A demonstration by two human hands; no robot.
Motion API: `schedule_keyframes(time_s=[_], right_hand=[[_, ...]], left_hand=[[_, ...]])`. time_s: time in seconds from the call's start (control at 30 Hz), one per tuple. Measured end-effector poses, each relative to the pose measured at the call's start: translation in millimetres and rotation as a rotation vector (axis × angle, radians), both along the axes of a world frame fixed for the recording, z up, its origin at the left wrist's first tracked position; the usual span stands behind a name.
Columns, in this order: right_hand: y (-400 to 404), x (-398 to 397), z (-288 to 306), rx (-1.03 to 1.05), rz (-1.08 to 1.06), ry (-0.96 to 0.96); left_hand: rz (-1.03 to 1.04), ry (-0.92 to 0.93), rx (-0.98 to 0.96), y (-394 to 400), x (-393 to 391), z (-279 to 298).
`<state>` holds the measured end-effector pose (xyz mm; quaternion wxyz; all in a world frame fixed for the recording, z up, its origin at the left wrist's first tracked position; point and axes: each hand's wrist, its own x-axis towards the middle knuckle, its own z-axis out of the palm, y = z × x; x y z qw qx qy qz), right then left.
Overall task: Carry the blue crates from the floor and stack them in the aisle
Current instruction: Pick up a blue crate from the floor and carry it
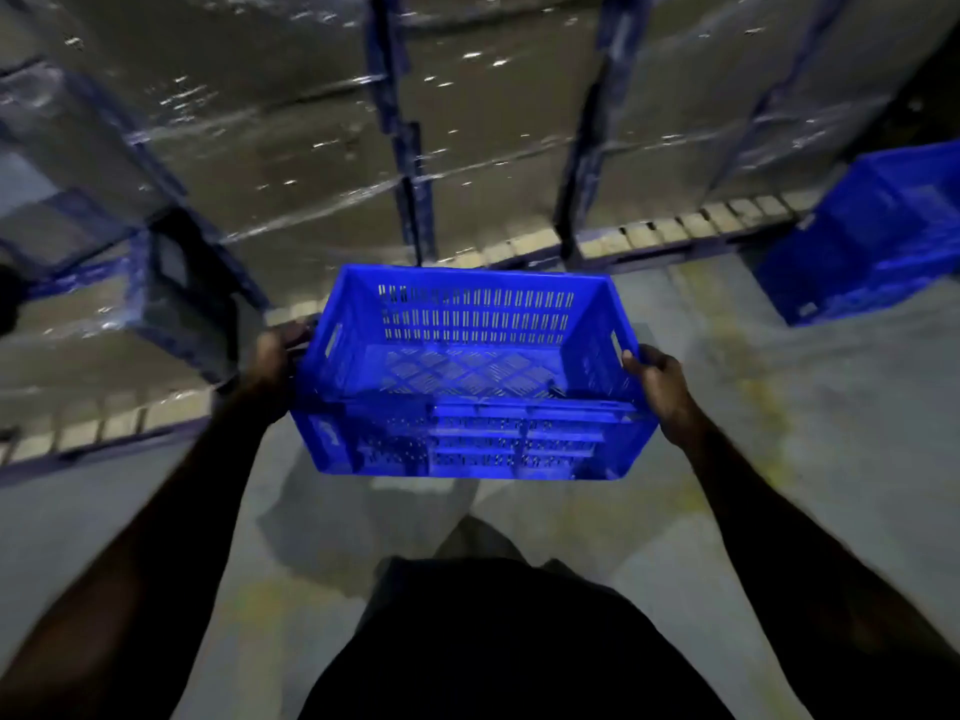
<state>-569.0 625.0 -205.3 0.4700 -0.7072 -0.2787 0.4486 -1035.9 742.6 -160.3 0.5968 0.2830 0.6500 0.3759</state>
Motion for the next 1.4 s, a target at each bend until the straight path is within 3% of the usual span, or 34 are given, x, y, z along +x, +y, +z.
schedule_keyframes(time_s=[0.3, 0.6, 0.97, 1.4], right_hand=[[-115, 181, 20, 0.018, -0.300, -0.050], [-193, 290, 39, -0.038, -0.666, -0.015], [-183, 409, 28, -0.070, -1.001, -0.018], [-148, 576, 37, -0.099, -1.255, -0.066]], left_hand=[[-0.355, -0.118, -0.040, 15, 260, 24], [-0.615, -0.092, 0.009, 38, 472, 36], [-0.957, -0.060, -0.053, 119, 710, 23], [-1.082, -0.081, -0.016, 177, 946, 32]])
